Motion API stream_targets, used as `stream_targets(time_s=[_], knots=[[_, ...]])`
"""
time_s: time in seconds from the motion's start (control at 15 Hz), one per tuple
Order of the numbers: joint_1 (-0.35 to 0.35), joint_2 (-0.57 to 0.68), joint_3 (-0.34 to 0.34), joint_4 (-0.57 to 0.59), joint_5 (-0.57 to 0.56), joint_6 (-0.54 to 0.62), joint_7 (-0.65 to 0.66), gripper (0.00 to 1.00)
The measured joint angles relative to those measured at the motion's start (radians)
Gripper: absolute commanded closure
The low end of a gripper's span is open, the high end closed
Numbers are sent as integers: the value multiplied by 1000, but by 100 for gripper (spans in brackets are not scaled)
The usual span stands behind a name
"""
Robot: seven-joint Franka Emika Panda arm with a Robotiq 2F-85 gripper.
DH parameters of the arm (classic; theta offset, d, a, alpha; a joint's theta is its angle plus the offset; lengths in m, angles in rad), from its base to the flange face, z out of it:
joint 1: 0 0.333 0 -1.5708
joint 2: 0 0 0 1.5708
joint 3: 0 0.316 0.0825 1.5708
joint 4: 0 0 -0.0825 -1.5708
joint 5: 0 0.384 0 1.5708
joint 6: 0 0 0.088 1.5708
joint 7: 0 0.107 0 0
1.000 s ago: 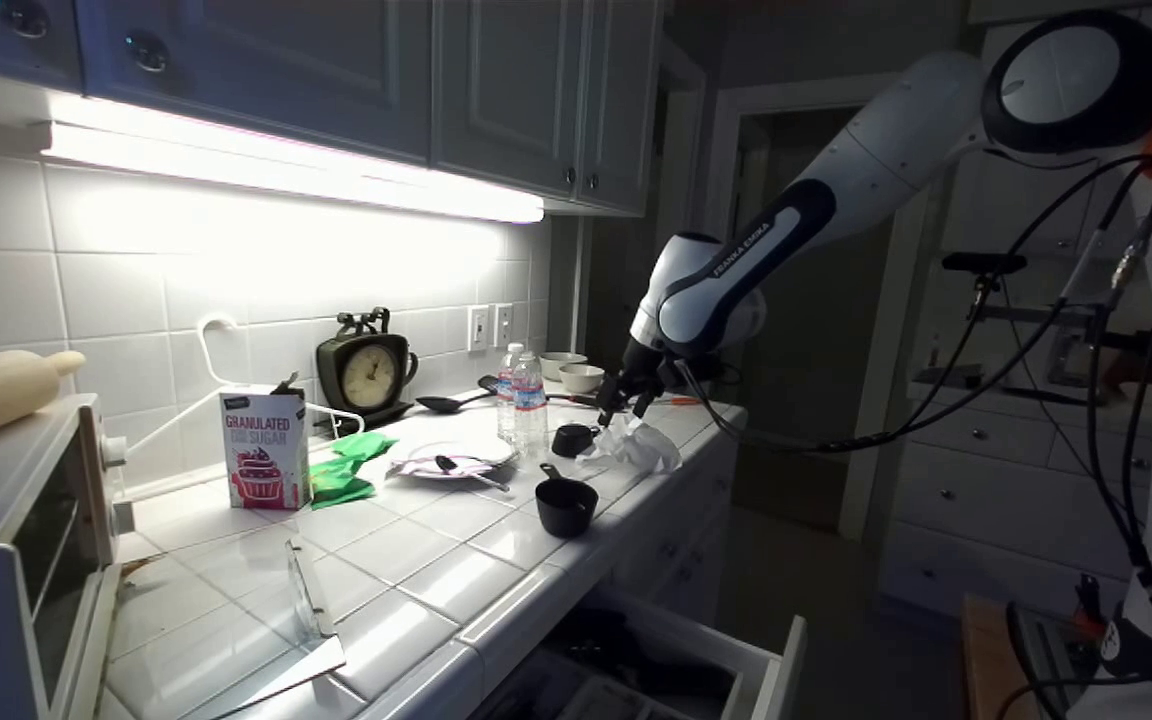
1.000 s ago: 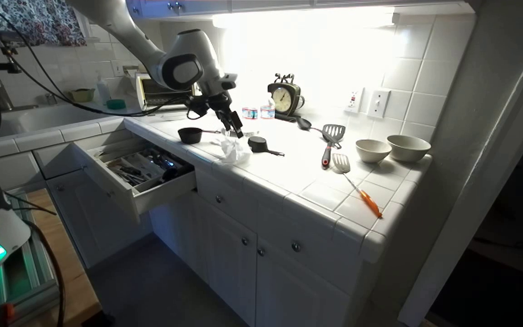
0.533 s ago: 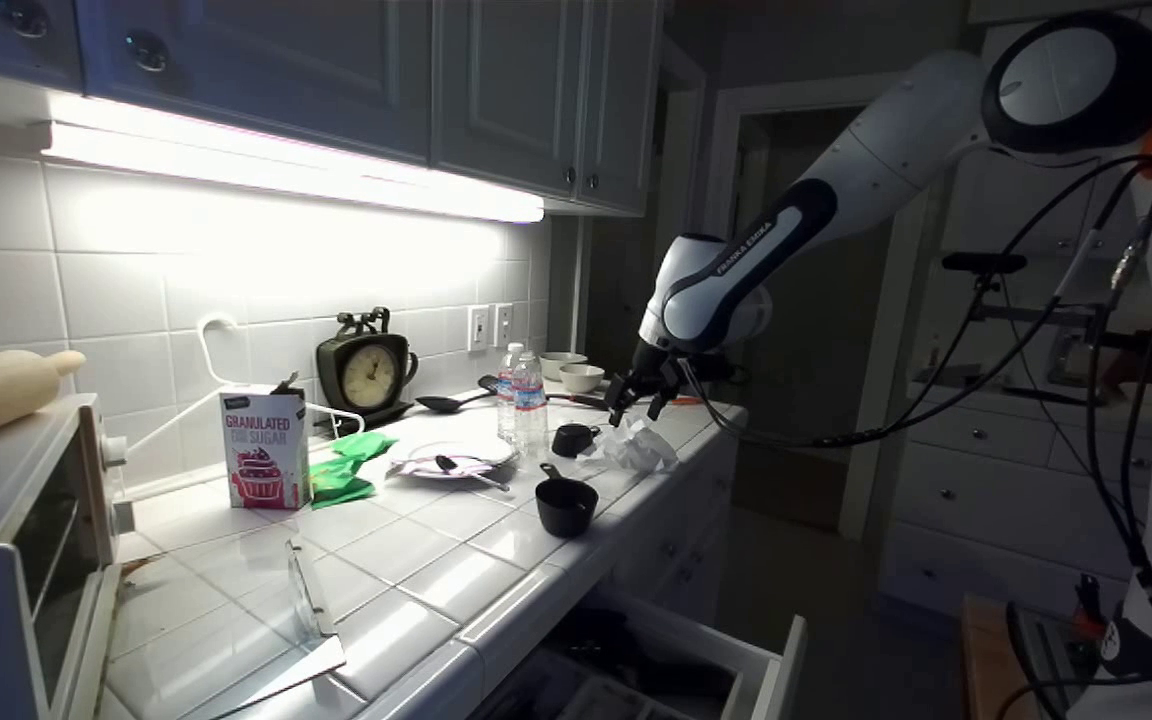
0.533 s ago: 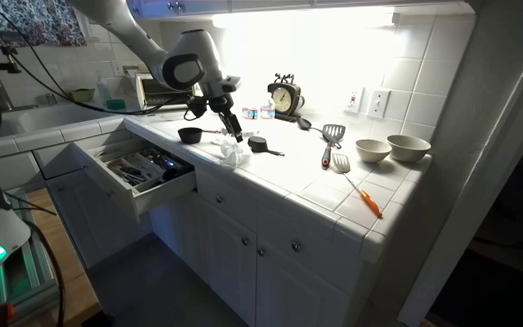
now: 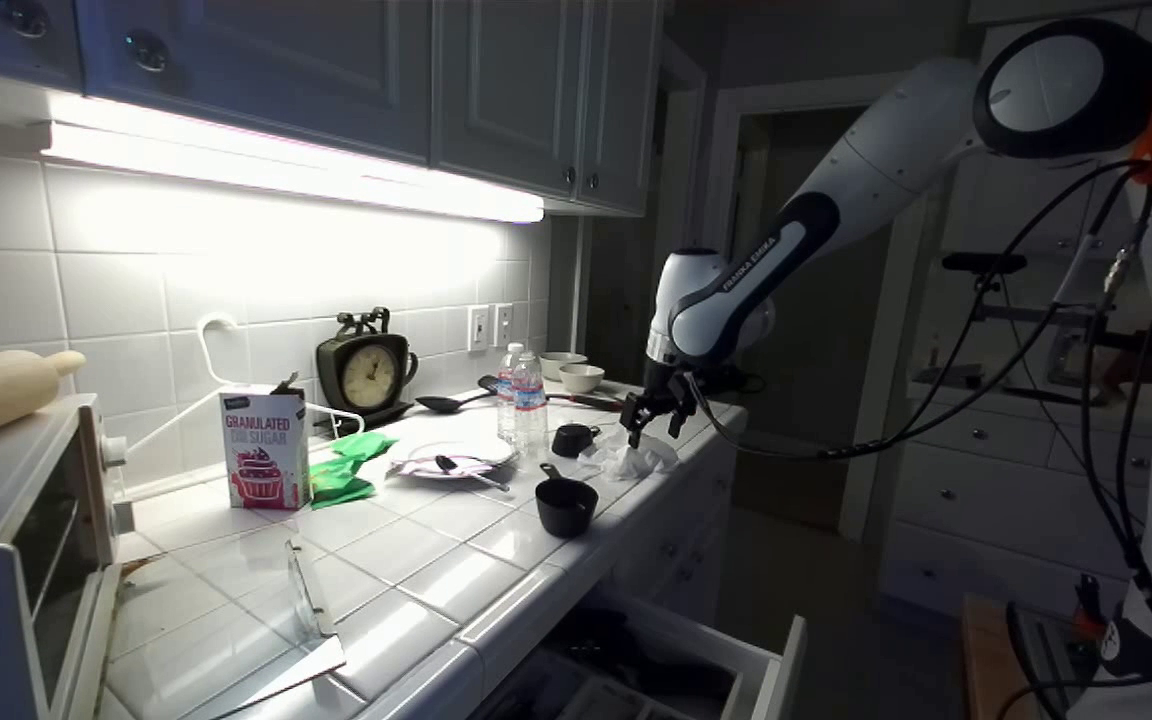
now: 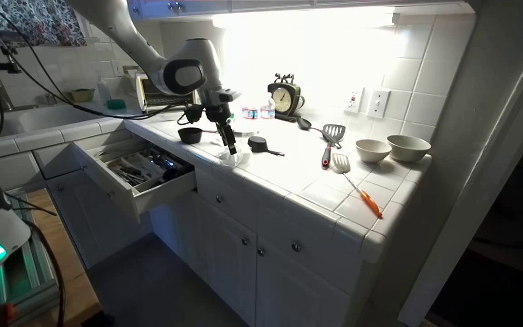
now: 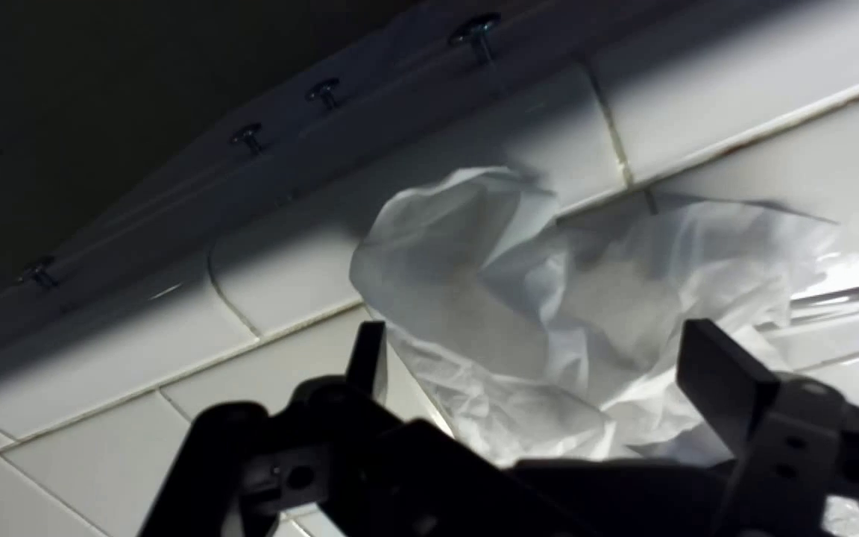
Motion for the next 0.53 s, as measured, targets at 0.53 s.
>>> stream_targets(time_s=[0.53], knots=[[11,71,1,-22,0,229,15,0]])
